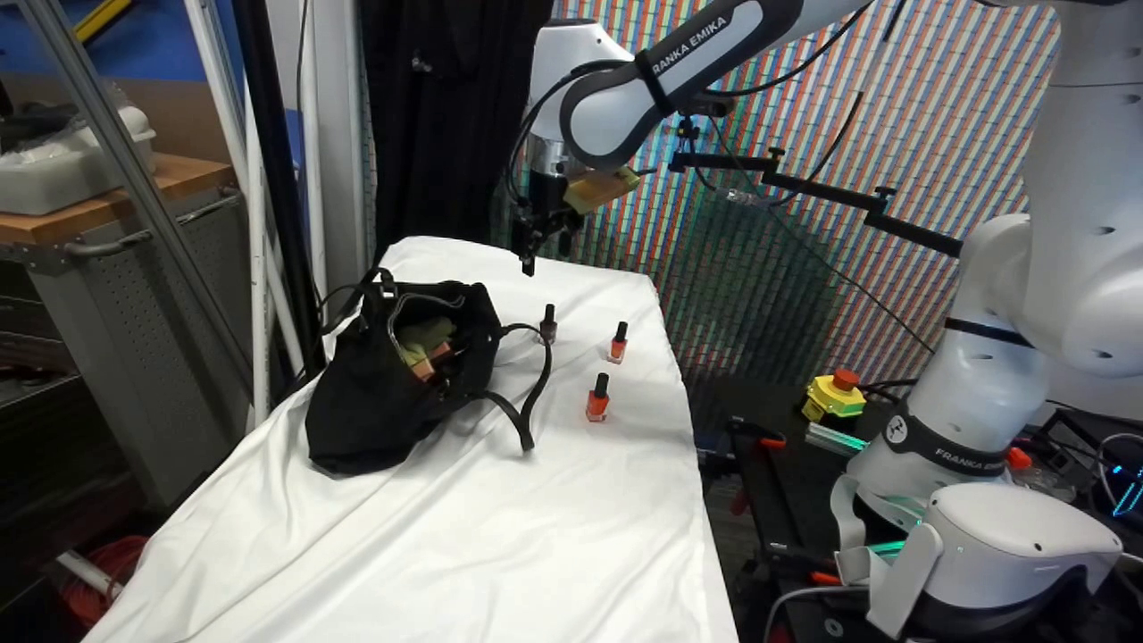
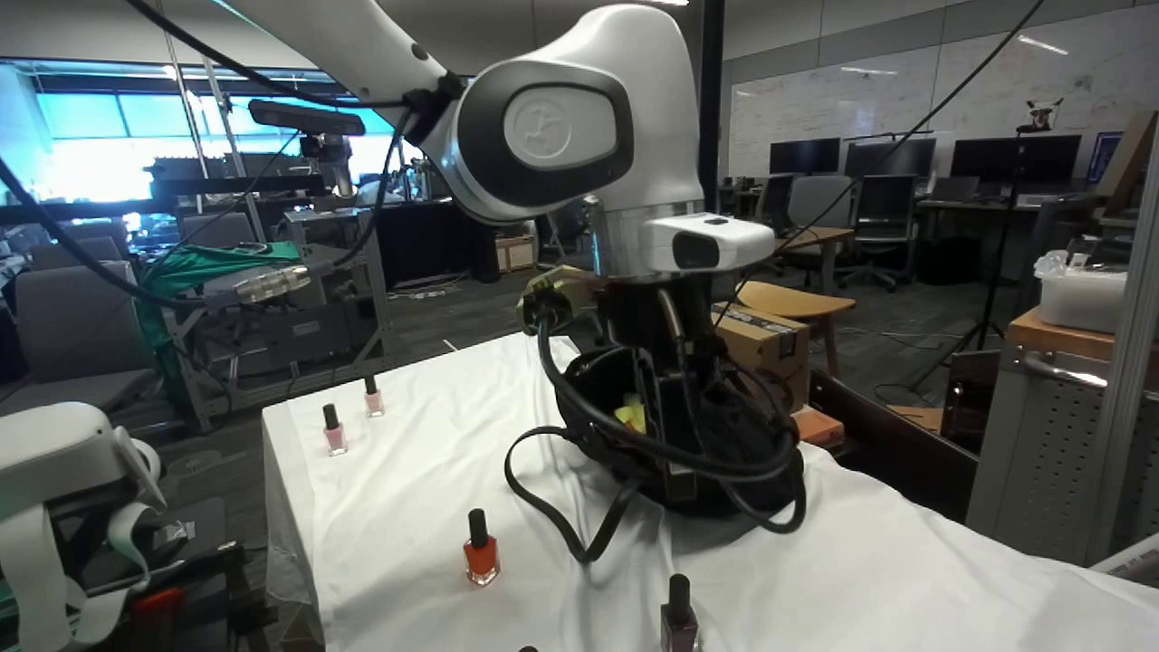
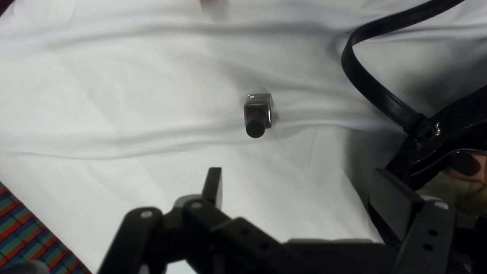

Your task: Pick up all the nail polish on the table and put them in the bag

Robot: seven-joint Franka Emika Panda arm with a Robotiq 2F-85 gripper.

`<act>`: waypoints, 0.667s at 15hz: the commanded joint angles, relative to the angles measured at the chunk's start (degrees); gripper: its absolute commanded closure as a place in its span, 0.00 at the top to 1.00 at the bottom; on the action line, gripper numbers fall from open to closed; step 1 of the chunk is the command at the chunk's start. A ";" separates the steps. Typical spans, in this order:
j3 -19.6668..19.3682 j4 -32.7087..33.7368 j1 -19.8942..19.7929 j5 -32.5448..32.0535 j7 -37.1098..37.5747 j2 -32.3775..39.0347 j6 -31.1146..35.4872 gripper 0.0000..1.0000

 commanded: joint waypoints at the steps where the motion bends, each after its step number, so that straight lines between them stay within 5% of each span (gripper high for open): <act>1: 0.10 1.80 -1.40 4.01 -4.52 3.19 0.88 1.00; 10: 0.54 6.56 -4.34 9.10 -12.89 10.99 -0.57 1.00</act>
